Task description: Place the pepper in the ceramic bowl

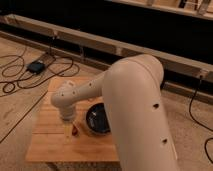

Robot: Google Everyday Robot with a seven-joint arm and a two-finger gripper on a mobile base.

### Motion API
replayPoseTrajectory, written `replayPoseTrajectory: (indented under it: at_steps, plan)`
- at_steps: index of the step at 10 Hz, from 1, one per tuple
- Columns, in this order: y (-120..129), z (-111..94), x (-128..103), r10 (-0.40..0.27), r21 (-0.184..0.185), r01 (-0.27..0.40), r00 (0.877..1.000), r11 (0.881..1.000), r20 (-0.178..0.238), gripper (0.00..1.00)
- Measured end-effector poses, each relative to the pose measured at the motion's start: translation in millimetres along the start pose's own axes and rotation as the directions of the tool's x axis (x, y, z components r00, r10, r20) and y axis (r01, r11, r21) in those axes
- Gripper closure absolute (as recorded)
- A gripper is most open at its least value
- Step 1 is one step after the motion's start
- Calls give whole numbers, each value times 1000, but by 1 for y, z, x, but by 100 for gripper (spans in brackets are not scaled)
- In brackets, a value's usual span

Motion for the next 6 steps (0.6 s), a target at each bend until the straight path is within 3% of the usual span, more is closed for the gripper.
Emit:
replayPoseTrajectory:
  at_steps: [4, 5, 6]
  plan:
    - [-17, 22, -3, -27, -23, 27, 999, 999, -20, 20]
    - [-21, 27, -3, -30, -26, 29, 999, 999, -28, 22]
    - [-27, 31, -1, -31, -25, 30, 999, 999, -38, 31]
